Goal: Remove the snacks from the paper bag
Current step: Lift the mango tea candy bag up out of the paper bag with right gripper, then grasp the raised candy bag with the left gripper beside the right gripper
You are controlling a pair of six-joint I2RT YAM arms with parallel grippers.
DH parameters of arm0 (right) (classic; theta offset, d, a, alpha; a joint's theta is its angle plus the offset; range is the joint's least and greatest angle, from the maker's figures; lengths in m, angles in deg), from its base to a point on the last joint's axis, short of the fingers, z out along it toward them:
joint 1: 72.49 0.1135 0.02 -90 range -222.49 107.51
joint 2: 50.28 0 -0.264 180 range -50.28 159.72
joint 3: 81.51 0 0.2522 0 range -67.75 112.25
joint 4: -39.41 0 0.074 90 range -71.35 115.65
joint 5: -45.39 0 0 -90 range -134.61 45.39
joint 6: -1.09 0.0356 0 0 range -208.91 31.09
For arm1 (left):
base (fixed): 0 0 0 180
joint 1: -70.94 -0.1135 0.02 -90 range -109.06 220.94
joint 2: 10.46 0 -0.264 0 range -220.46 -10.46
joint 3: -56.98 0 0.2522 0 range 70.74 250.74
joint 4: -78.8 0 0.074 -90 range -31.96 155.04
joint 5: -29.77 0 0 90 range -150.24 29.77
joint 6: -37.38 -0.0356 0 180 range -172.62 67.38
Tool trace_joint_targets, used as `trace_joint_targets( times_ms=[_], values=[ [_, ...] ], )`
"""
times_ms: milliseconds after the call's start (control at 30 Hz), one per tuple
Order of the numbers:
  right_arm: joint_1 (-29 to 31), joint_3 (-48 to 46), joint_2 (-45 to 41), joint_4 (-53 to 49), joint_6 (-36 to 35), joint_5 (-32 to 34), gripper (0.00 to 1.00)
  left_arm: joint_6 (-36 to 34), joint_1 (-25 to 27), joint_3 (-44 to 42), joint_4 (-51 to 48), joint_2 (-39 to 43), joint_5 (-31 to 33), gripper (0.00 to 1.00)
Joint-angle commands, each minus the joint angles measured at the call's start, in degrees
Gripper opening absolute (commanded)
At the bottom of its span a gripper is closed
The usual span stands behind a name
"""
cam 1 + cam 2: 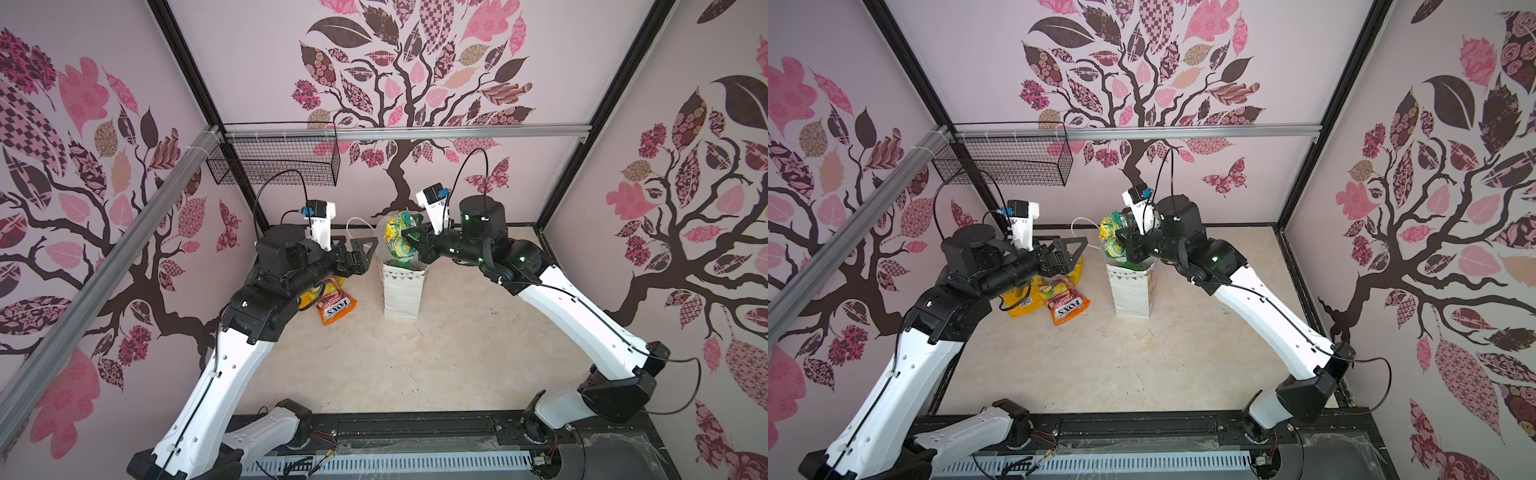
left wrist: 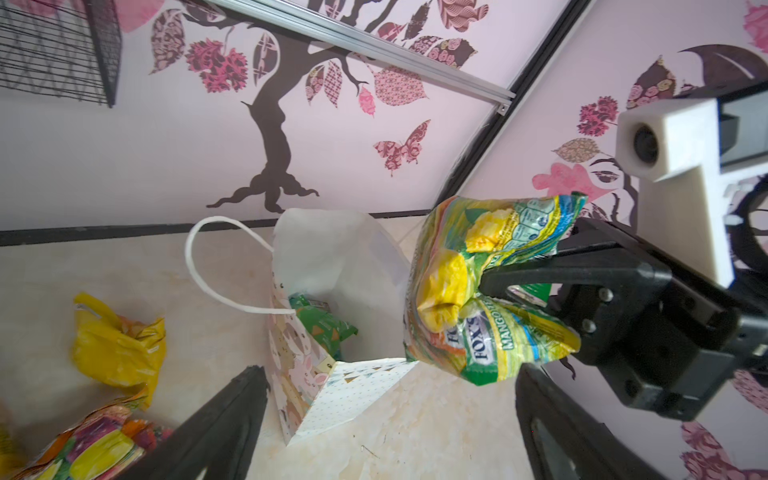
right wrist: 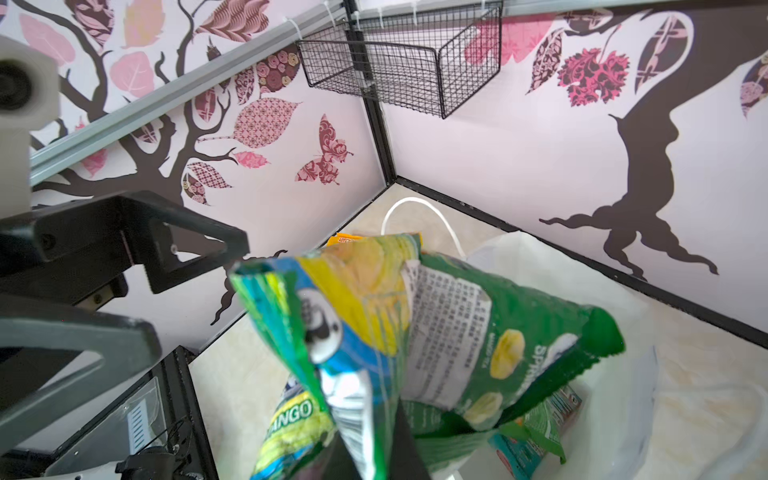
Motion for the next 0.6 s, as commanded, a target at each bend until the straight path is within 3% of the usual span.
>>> trace_joint_targets(
  times_ms=[0, 433, 567],
  values=[
    [2.28, 0.94, -2.34, 3.93, -2.92, -0.68, 0.00, 1.98, -0.28, 2.76, 2.99, -0.95, -6.55, 0.94],
    [4.85, 2.36, -2.12, 4.21, -0.89, -4.71, 0.00, 1.18, -0.30, 1.74, 9.84, -3.98, -15.56, 0.65],
    [4.80, 2.22, -2.44, 5.41, 0.31, -5.01, 0.00, 1.70, -0.30, 1.31, 10.79, -4.24, -16.68, 0.49]
  ],
)
